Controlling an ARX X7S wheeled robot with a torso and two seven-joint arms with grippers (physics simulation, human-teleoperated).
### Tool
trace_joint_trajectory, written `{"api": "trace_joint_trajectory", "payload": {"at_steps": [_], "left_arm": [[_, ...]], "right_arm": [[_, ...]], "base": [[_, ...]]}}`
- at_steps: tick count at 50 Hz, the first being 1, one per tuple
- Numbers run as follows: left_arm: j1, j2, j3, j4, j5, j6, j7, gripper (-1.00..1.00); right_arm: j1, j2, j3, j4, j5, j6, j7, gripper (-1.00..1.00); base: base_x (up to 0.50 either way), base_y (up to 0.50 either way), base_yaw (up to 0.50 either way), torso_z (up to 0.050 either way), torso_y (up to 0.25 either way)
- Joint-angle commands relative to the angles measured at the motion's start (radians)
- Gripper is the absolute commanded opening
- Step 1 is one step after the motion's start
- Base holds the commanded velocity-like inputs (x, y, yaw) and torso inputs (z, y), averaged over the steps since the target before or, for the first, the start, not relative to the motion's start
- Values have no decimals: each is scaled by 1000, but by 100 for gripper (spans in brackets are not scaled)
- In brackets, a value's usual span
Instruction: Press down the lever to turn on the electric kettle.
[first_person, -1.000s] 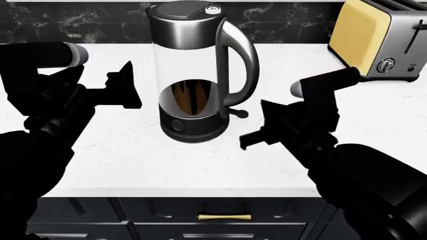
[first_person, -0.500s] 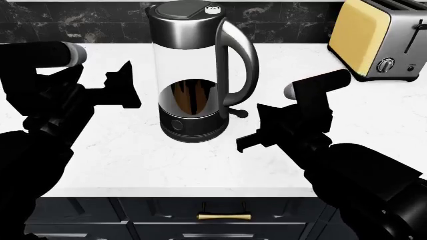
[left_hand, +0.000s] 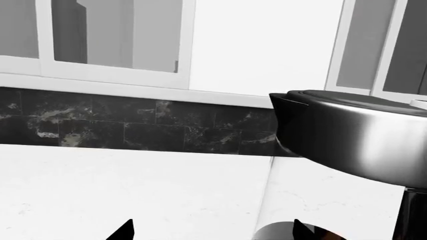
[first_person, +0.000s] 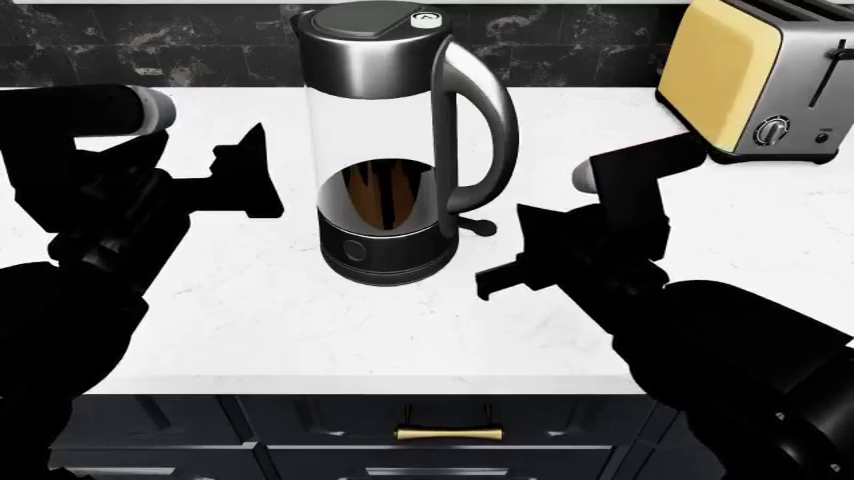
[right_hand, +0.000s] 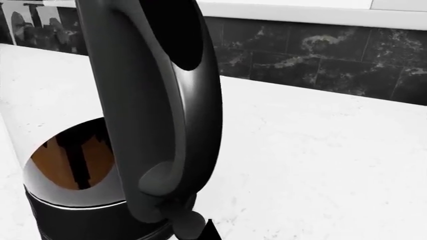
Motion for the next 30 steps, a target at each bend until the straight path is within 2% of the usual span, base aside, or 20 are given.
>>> {"api": "trace_joint_trajectory", "payload": {"at_steps": [1, 30], "left_arm": [[1, -3, 4, -4, -5, 6, -5, 100], [-1, -10, 2, -5, -26, 8, -21, 100]], "right_arm": [[-1, -4, -7, 12, 1, -21, 3, -100], [-7, -15, -62, 43, -4, -55, 14, -100]], "base": [[0, 0, 0, 0, 0], [0, 0, 0, 0, 0]]}}
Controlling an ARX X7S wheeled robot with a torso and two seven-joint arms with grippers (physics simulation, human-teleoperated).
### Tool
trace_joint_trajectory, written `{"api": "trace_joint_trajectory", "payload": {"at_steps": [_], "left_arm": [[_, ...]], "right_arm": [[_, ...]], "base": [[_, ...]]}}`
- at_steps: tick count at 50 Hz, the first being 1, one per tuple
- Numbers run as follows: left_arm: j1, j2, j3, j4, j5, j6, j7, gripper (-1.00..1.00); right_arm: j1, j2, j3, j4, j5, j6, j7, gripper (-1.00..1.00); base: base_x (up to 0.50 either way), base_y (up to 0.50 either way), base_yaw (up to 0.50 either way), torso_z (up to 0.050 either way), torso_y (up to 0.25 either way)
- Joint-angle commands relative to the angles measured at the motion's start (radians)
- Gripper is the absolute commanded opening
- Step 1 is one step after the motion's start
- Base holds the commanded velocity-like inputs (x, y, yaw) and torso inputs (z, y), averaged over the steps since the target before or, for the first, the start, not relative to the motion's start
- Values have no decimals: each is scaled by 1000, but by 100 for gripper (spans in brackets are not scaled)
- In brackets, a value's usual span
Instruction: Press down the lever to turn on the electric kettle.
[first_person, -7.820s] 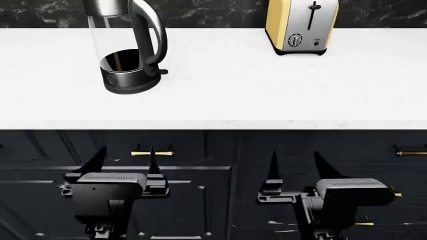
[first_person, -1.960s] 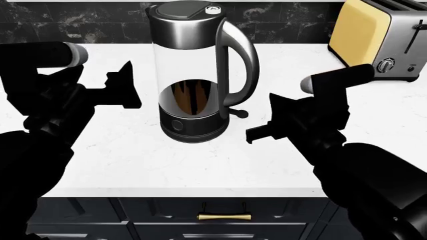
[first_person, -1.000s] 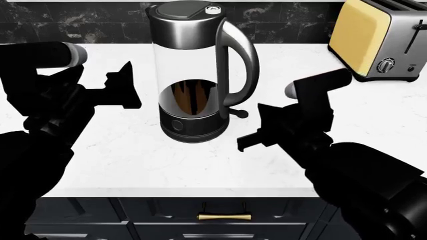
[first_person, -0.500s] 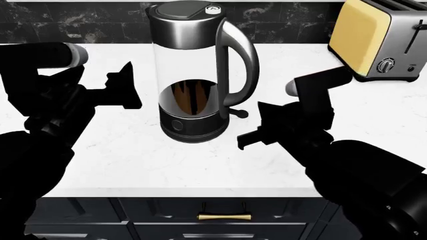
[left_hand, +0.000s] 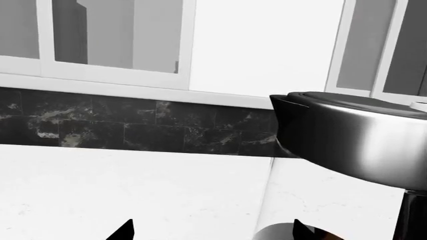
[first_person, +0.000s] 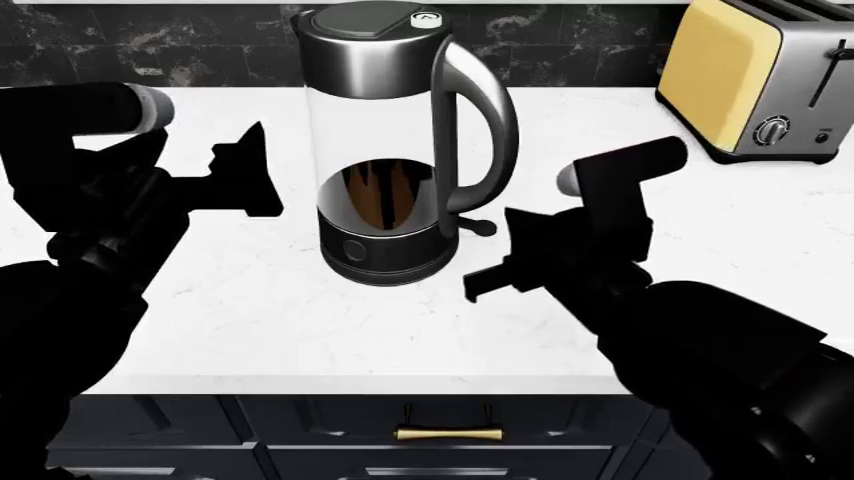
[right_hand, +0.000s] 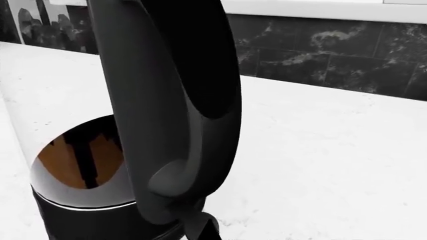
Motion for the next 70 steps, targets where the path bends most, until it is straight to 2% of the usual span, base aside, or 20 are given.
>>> {"api": "trace_joint_trajectory", "payload": {"at_steps": [1, 70], "left_arm": [[2, -4, 0, 2, -8, 1, -6, 100], [10, -21, 5, -5, -53, 20, -39, 100]], "right_arm": [[-4, -2, -27, 14, -6, -20, 1, -100], [3, -16, -163, 191, -91, -185, -6, -100]], "base": [[0, 0, 0, 0, 0], [0, 0, 0, 0, 0]]}}
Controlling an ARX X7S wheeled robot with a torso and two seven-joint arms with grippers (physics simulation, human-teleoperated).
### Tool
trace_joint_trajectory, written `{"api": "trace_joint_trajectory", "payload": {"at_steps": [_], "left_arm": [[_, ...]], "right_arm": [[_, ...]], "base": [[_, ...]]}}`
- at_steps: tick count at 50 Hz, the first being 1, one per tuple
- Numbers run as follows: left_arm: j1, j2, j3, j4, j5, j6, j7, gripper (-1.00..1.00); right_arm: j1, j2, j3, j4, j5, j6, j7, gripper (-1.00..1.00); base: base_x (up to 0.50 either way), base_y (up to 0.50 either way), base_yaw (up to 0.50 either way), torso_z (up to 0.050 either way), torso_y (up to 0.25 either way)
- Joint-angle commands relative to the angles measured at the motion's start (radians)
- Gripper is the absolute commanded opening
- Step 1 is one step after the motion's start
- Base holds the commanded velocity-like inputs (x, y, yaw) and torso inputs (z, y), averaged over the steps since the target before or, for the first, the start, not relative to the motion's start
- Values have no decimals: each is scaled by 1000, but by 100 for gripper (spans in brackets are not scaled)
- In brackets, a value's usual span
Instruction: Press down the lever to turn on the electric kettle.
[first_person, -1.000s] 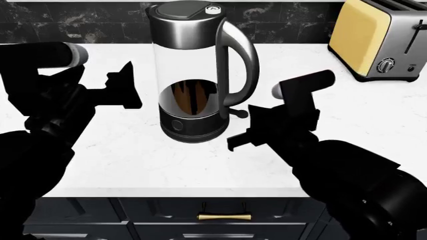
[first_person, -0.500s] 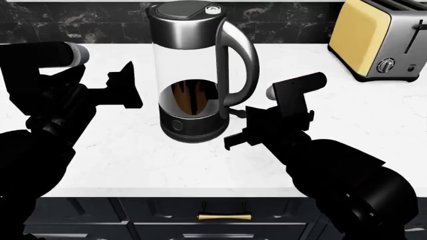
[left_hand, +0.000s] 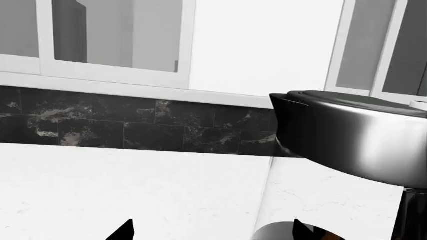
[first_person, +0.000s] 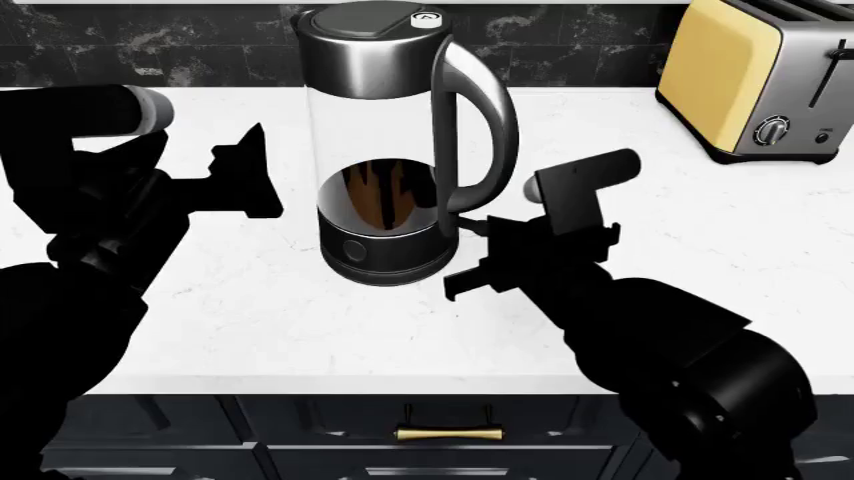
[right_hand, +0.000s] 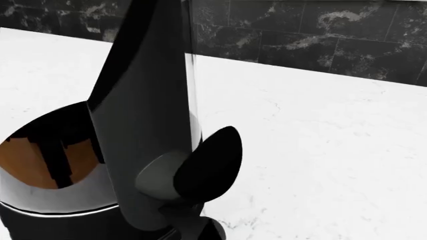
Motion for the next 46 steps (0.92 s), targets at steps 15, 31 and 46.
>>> {"api": "trace_joint_trajectory", "payload": {"at_steps": [15, 31, 46], "left_arm": [[3, -7, 8, -5, -14, 9, -12, 100], [-4, -11, 22, -22, -14, 24, -15, 100], [3, -15, 18, -14, -29, 23, -25, 100]], "right_arm": [[5, -4, -47, 70, -30, -52, -4, -100], [5, -1, -69, 107, -40, -66, -5, -100], [2, 4, -78, 106, -35, -68, -5, -100]], "base": [[0, 0, 0, 0, 0], [0, 0, 0, 0, 0], [0, 0, 0, 0, 0]]}}
